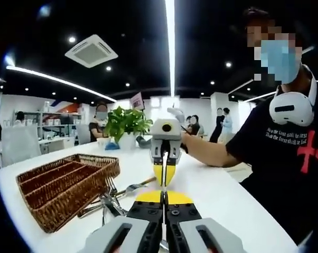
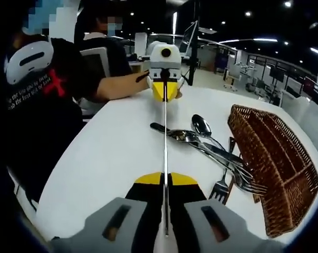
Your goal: Arrange the knives, forks, and spoons in their matching storage slots by inserting each utensil handle-first until every utensil is classified and aligned in the correct compartment
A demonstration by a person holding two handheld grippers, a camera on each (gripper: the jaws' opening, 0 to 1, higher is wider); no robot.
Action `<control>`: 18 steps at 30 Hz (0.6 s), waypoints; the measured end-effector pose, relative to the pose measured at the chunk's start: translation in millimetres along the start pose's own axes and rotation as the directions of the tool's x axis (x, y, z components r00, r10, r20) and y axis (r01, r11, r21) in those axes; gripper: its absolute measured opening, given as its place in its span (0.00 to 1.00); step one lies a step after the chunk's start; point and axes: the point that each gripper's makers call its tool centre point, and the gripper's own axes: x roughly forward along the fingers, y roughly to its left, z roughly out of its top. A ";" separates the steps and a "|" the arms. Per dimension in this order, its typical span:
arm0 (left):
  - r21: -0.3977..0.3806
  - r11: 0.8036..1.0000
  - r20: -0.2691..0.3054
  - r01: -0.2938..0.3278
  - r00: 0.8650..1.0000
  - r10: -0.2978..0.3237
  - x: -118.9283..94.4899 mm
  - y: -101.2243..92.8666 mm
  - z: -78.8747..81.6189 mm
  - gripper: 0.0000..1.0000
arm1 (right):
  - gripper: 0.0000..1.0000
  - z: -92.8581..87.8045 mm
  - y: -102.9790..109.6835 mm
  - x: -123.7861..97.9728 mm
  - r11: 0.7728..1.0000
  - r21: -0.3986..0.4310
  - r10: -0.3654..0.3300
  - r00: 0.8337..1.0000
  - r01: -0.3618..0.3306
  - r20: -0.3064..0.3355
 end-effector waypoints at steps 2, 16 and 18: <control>0.004 1.000 0.004 -0.005 1.000 0.005 -2.6 0.6 0.7 0.00 | 0.02 2.3 -0.8 -1.9 1.000 0.007 -0.001 1.000 0.001 0.009; 0.007 1.000 0.015 -0.013 1.000 0.013 -7.1 -0.3 4.8 0.00 | 0.03 3.0 -3.6 5.2 1.000 -0.009 -0.013 1.000 0.014 0.011; 0.007 1.000 0.014 -0.014 1.000 0.014 -7.4 0.2 4.1 0.00 | 0.03 2.4 -4.7 6.5 1.000 0.010 -0.012 1.000 0.012 0.009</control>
